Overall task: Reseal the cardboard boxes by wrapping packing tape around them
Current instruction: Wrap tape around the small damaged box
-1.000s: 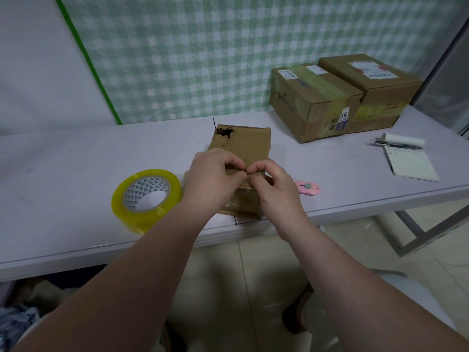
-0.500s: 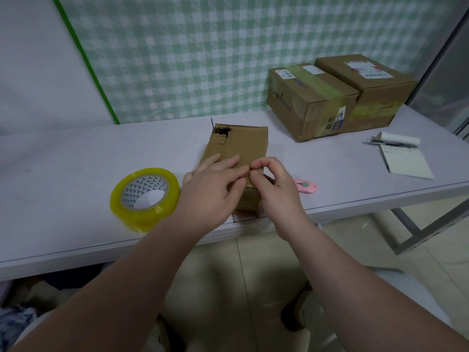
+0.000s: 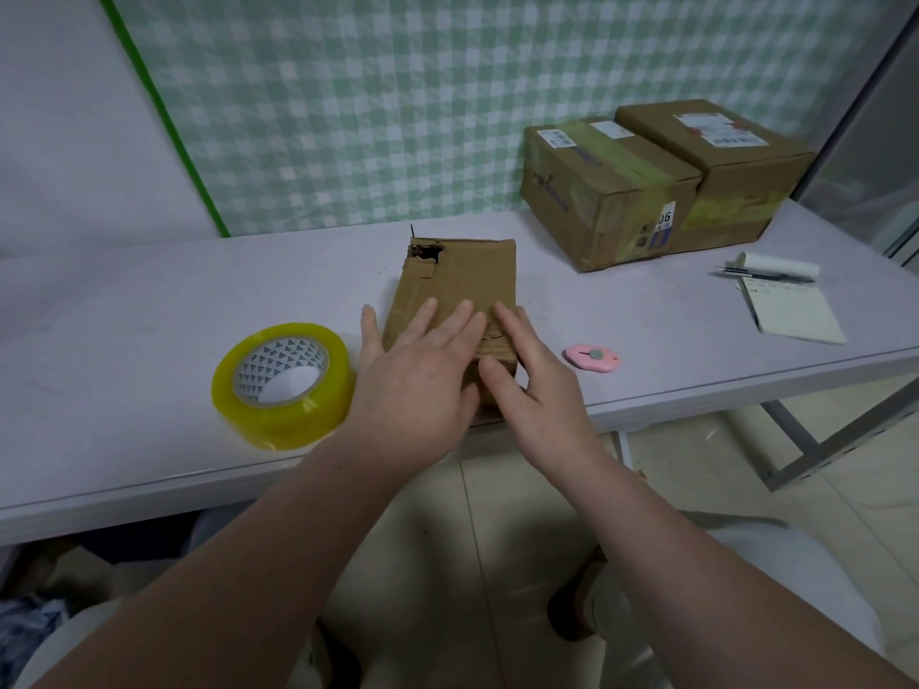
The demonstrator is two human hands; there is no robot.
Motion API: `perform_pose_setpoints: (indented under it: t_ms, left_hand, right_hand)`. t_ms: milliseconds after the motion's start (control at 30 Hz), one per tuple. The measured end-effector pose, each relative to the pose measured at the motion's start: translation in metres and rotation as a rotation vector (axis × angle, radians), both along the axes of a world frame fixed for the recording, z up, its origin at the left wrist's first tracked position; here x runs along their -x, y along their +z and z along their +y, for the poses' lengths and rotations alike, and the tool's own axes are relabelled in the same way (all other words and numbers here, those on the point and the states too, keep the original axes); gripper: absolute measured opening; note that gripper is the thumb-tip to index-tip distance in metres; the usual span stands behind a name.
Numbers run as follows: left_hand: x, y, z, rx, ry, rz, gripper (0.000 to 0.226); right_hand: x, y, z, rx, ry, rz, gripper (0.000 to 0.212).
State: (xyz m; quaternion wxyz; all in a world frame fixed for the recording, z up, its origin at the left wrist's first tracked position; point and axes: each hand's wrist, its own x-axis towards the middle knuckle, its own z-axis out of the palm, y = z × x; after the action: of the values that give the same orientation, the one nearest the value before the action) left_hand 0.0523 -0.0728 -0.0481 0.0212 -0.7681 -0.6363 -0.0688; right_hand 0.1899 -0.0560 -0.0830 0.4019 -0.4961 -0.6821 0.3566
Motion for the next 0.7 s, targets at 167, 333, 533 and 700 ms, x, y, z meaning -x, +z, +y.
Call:
perform_pose_setpoints:
  t_ms: [167,333,533,700]
  left_hand:
    - [-0.005,0.006,0.003,0.028,-0.010,0.023,0.067]
    - [-0.007,0.001,0.000,0.005,-0.031,-0.002,0.073]
    - [-0.007,0.011,0.005,0.087,-0.051,-0.014,0.077]
    - [0.001,0.006,0.002,0.077,0.038,-0.074,0.084]
  right_hand:
    - [-0.001,0.004,0.002,-0.002,-0.009,-0.084,0.059]
    - [-0.002,0.003,-0.004,0.103,0.009,-0.031,0.077]
    - [-0.002,0.000,-0.005,0.059,-0.040,-0.079,0.088]
    - [0.002,0.004,-0.002,0.007,-0.082,-0.064,0.079]
